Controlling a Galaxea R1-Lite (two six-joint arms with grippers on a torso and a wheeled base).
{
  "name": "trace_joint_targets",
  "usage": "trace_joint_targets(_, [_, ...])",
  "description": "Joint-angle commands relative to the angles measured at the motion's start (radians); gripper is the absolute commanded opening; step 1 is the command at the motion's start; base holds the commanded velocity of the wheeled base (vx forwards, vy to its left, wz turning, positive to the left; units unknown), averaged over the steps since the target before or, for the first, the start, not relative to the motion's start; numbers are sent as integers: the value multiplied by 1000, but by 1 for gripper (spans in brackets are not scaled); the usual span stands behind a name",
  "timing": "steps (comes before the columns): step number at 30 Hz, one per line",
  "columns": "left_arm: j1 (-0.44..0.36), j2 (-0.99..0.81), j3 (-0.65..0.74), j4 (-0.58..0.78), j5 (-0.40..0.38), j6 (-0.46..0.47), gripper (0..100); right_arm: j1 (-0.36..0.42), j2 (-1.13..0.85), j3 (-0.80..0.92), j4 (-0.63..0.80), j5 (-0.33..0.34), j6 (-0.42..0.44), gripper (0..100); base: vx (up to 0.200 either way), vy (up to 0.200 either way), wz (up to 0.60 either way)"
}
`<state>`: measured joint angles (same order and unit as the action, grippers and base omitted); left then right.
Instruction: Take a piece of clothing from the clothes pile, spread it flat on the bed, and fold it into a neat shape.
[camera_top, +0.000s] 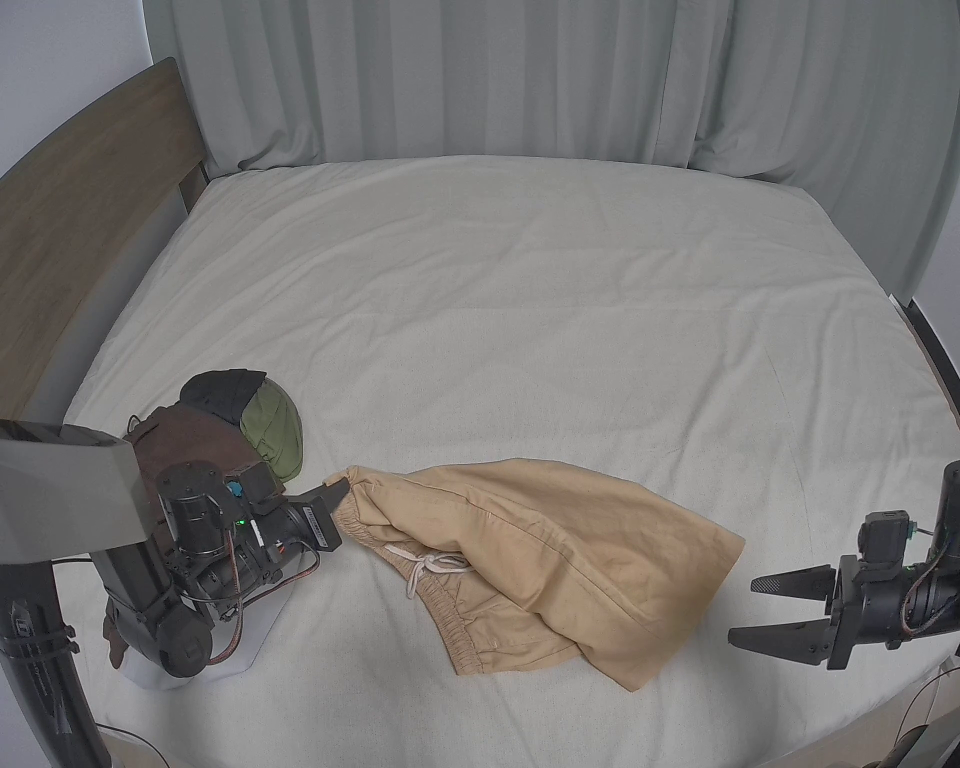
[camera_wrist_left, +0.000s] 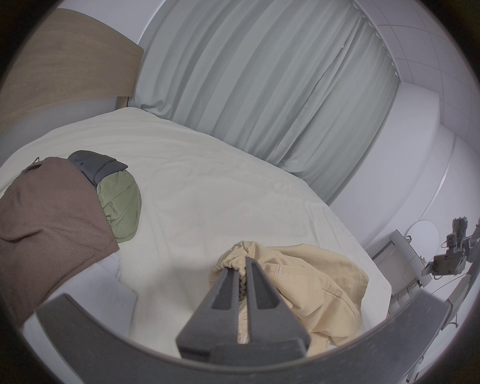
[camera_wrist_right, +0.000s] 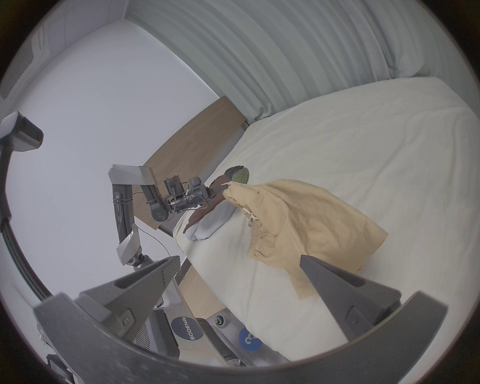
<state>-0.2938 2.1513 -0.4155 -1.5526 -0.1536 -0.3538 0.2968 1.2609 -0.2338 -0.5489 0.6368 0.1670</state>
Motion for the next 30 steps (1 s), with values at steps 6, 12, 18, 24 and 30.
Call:
trace_joint_targets(6, [7, -1, -2, -4, 0, -1, 0, -24, 206, 77, -180, -3, 0, 100, 0, 0, 0])
trace_joint_targets(12, [7, 1, -2, -4, 0, -1, 0, -30, 359, 151, -388, -5, 0, 100, 0, 0, 0])
trace_joint_targets(18, [7, 2, -2, -4, 0, -1, 0, -33, 494, 205, -559, -6, -1, 100, 0, 0, 0])
trace_joint_targets(24, [9, 2, -2, -4, 0, -1, 0, -33, 627, 234, -738, -9, 0, 100, 0, 0, 0])
trace_joint_targets(30, [9, 2, -2, -4, 0, -1, 0, -36, 681, 234, -764, -25, 2, 100, 0, 0, 0])
